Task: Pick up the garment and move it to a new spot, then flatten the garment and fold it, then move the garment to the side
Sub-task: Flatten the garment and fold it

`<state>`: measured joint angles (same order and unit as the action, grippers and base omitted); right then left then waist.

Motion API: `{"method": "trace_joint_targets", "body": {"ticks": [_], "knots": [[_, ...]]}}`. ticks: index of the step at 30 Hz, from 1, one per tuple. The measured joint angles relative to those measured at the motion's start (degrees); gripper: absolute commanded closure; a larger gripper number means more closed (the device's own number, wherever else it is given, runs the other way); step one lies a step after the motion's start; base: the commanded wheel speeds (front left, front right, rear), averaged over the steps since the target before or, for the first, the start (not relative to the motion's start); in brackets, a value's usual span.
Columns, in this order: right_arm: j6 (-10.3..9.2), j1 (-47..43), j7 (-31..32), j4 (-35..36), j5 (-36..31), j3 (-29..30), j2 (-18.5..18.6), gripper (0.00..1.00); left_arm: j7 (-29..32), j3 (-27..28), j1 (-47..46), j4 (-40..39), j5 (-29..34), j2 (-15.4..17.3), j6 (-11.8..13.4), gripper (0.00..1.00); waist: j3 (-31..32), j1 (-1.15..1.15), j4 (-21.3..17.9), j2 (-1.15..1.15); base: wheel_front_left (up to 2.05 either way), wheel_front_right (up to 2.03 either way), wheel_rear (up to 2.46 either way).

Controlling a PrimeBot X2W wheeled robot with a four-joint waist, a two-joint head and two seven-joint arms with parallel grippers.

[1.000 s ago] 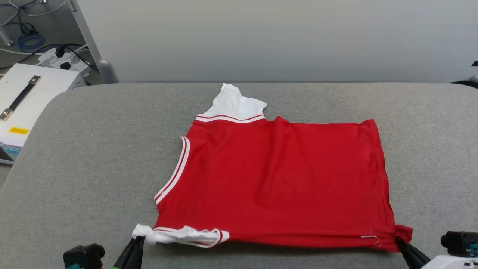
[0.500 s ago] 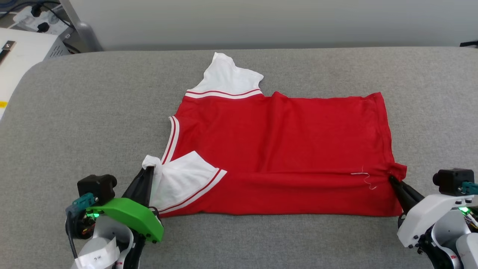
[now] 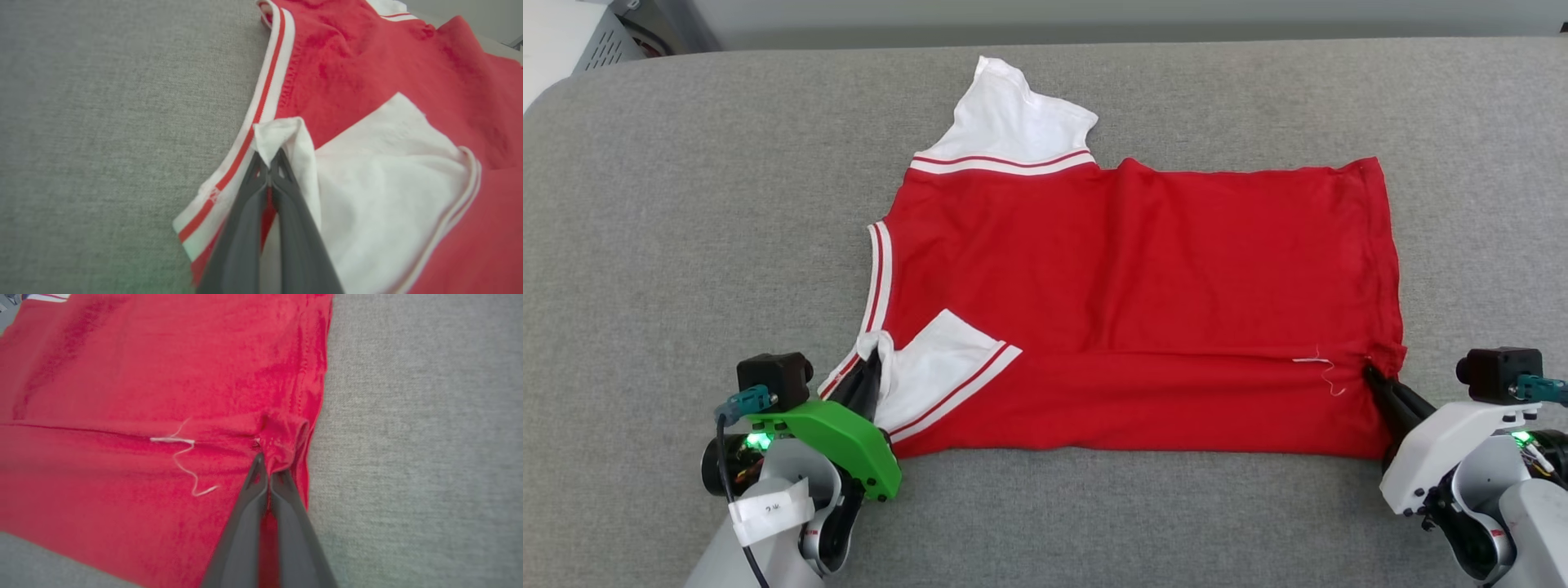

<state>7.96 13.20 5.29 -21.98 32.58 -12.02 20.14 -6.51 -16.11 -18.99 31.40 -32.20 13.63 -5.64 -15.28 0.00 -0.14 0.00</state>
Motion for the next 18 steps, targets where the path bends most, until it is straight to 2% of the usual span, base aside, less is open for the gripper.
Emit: {"method": "trace_joint_targets", "body": {"ticks": [1, 2, 3, 4, 10, 18], "knots": [[0.0, 0.2, -0.7, -0.5, 0.4, -0.3, 0.0, 0.69, 0.0, -0.1, -0.4, 0.9, -0.2, -0.1, -0.2, 0.95, 0.0, 0.0, -0.1, 0.0, 0.0, 0.0, 0.0], [-0.01, 0.3, -1.9, -0.8, 0.6, -0.9, 0.0, 0.54, 0.0, -0.2, -1.0, 1.8, -0.2, -0.2, -0.2, 0.7, 0.1, 0.0, -0.1, 0.0, 0.0, 0.0, 0.0], [-0.01, 0.4, -3.2, -1.2, 1.1, -1.1, -0.2, 0.0, -0.3, -0.1, -1.4, 2.5, -0.3, -0.3, -0.2, 0.18, 0.3, 0.0, -0.1, 0.0, 0.0, 0.0, 0.0], [-0.01, 0.4, -4.2, -1.5, 1.4, -1.4, -0.2, 0.0, -0.9, 0.0, -1.7, 3.1, -0.3, -0.5, -0.2, 0.0, 0.5, 0.0, -0.1, 0.0, 0.0, 0.0, 0.0], [-0.01, 0.4, -15.2, -0.4, 1.8, -2.1, -0.1, 0.0, -4.1, 0.5, -2.1, 5.5, -0.3, 0.2, 0.1, 0.0, 3.0, 0.0, -0.1, 0.0, 0.0, 0.0, 0.0], [-0.01, -1.6, -19.2, 4.5, -2.2, 2.3, -0.8, 0.0, -1.9, 0.9, -2.1, 3.8, 0.4, 4.4, 1.3, 0.0, 7.5, 0.0, -0.2, 0.0, 0.0, 0.0, 0.0]]}}
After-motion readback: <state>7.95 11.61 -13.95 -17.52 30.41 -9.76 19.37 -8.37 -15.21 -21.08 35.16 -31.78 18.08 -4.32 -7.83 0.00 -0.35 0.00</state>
